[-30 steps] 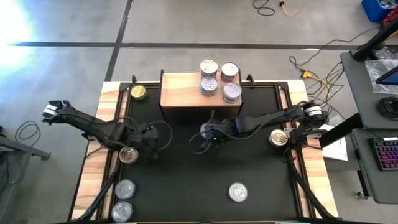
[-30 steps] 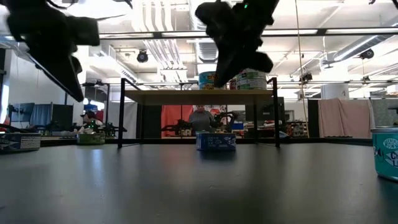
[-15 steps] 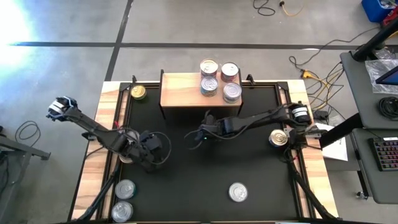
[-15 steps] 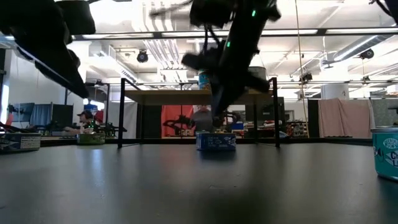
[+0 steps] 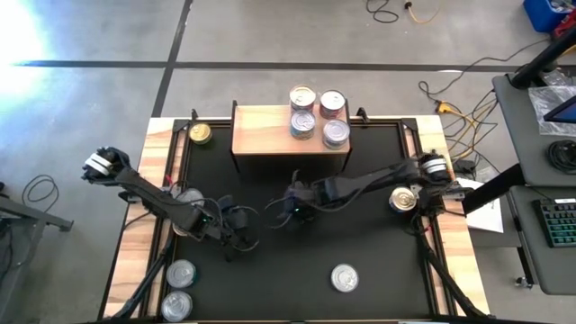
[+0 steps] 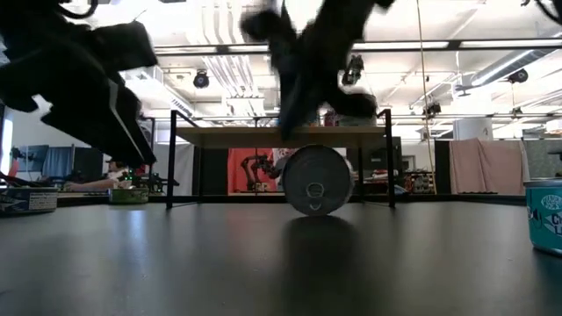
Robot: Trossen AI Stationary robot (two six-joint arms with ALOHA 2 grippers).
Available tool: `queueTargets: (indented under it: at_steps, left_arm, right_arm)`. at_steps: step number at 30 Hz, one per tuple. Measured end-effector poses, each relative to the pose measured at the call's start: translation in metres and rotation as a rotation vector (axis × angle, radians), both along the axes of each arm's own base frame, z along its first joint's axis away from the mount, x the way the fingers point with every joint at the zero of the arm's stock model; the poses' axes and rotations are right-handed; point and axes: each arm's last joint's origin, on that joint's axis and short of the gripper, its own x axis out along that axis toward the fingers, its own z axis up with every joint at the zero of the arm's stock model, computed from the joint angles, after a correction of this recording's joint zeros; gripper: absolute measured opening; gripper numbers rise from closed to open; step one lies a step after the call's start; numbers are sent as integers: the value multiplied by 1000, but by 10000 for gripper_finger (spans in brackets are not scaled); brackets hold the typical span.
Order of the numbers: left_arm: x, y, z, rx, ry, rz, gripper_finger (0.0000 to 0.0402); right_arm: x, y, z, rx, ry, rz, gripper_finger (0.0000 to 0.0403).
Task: Stack canned seafood by type on shelf
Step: Put the blue tuna can on the shelf
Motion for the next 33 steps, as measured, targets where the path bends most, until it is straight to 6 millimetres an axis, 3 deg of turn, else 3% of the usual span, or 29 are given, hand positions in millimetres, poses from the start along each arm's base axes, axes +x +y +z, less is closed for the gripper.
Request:
queueTargets:
  at_steps: [4,10,15,19,22,28,33]
  left_arm:
    - [18,-12,-8,-13,-37,-68,327]
    - [52,-25,-7,0,-21,-161,327]
    - [81,-28,-5,10,-14,-139,327]
    - [102,-29,-2,26,17,-155,327]
    - [112,-31,-1,56,72,-204,327]
    - [116,-32,-3,103,168,-235,327]
    - [111,-30,-2,97,167,-223,327]
  right_arm:
    - [-14,0,42,-38,-88,55,13]
    - [-64,2,75,-188,48,71,13]
    - [-89,10,72,-215,129,105,13]
    - [-99,32,68,-102,118,201,13]
    - [-101,49,51,-52,138,249,13]
    - [-107,53,30,-58,244,211,22]
    - [-111,50,34,-133,281,262,97]
